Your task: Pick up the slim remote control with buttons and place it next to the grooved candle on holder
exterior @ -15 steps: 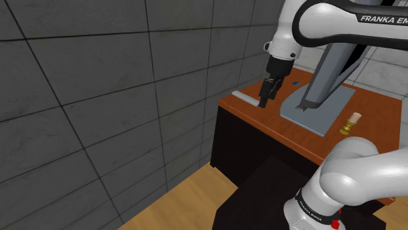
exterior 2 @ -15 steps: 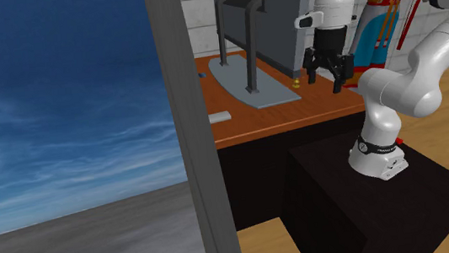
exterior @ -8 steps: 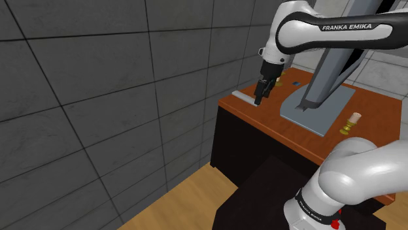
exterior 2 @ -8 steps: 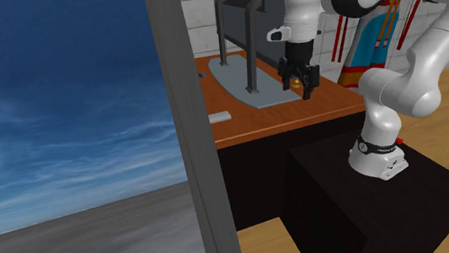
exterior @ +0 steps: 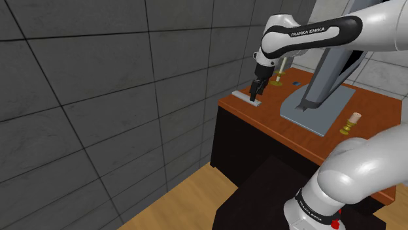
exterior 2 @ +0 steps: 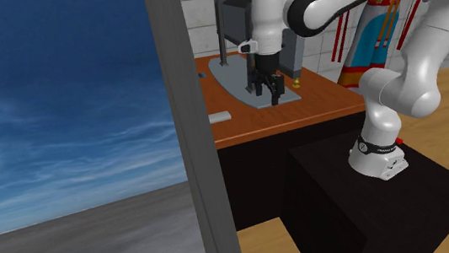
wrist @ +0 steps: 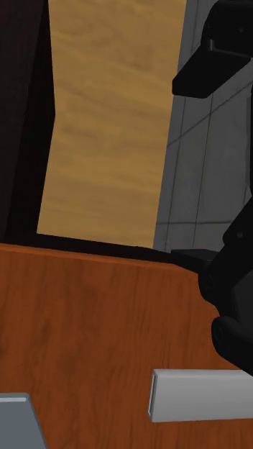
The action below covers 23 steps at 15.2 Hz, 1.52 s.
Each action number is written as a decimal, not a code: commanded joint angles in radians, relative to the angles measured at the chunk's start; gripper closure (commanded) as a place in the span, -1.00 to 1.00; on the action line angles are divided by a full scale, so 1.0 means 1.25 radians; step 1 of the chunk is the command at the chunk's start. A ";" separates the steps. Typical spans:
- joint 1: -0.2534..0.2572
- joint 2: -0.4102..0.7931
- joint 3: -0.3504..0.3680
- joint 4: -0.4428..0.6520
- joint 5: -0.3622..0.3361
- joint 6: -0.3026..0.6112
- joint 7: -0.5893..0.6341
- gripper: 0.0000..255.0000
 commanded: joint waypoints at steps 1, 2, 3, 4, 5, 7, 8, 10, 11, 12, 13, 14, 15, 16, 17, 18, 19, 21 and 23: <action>-0.006 0.049 -0.023 0.018 -0.002 0.033 -0.032 -1.00; -0.007 0.077 -0.033 0.033 0.000 0.047 -0.047 -1.00; -0.009 0.105 -0.043 0.050 0.003 0.059 -0.062 -1.00; -0.010 0.134 -0.053 0.067 0.007 0.071 -0.077 -1.00; -0.012 0.163 -0.062 0.086 0.013 0.082 -0.093 -1.00; -0.016 0.222 -0.079 0.126 0.027 0.102 -0.125 -1.00; -0.019 0.252 -0.087 0.147 0.035 0.110 -0.141 -1.00; -0.026 0.313 -0.100 0.193 0.055 0.124 -0.174 -1.00; -0.030 0.344 -0.106 0.217 0.066 0.130 -0.191 -1.00; -0.036 0.375 -0.110 0.243 0.078 0.134 -0.207 -1.00; -0.042 0.406 -0.113 0.270 0.090 0.137 -0.223 -1.00; -0.049 0.437 -0.116 0.298 0.102 0.139 -0.239 -1.00; -0.057 0.469 -0.118 0.327 0.115 0.141 -0.254 -1.00; -0.065 0.500 -0.119 0.357 0.127 0.141 -0.269 -1.00; -0.075 0.532 -0.119 0.389 0.139 0.140 -0.283 -1.00; -0.085 0.564 -0.119 0.422 0.151 0.137 -0.296 -1.00; -0.095 0.597 -0.118 0.456 0.162 0.134 -0.308 -1.00; -0.118 0.662 -0.114 0.530 0.183 0.124 -0.330 -1.00; -0.140 0.719 -0.109 0.599 0.199 0.112 -0.346 -1.00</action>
